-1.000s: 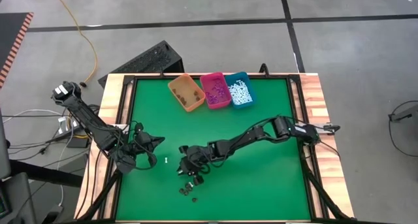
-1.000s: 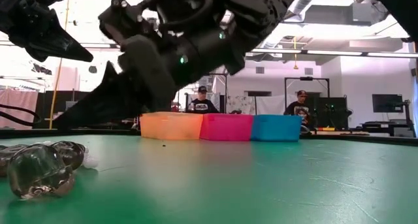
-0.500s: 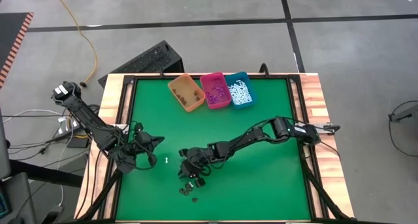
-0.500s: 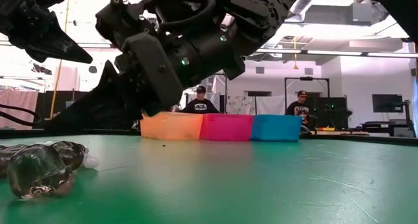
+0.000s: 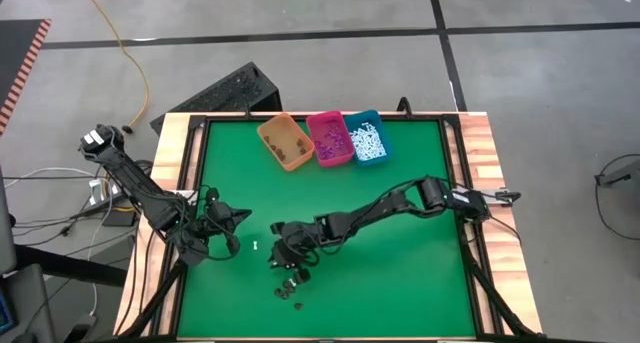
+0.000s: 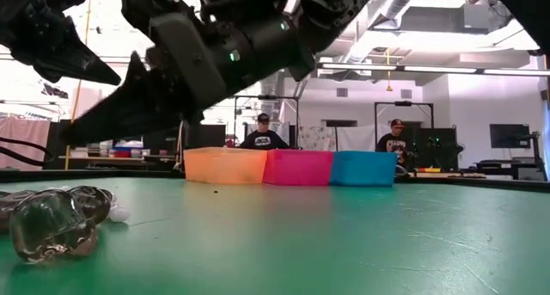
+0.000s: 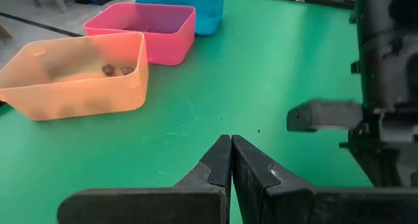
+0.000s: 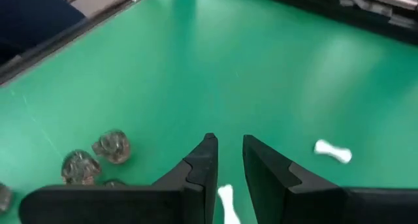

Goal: Sort Halloween decoration
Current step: Put the white bone toy into the blue bin

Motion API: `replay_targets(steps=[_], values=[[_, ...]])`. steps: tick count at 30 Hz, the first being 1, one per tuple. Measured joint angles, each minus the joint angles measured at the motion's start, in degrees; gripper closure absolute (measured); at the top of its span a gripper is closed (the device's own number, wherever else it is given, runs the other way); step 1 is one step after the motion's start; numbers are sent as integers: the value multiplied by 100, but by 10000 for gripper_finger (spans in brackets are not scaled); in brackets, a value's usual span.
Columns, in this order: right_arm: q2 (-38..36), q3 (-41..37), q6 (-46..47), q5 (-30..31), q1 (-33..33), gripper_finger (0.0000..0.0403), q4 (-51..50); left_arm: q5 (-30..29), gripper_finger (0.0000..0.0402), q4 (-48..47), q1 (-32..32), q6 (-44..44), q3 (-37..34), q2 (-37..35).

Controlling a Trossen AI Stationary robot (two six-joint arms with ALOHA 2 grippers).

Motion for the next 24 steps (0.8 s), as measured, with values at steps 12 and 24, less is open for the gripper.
replay_targets(steps=[12, 24], values=[[-21, 479, 430, 65, -109, 172, -1245, -157, 401, -25, 0, 76, 0, 0], [124, 138, 306, 82, -37, 189, -486, -168, 401, -85, 2, 66, 0, 0]])
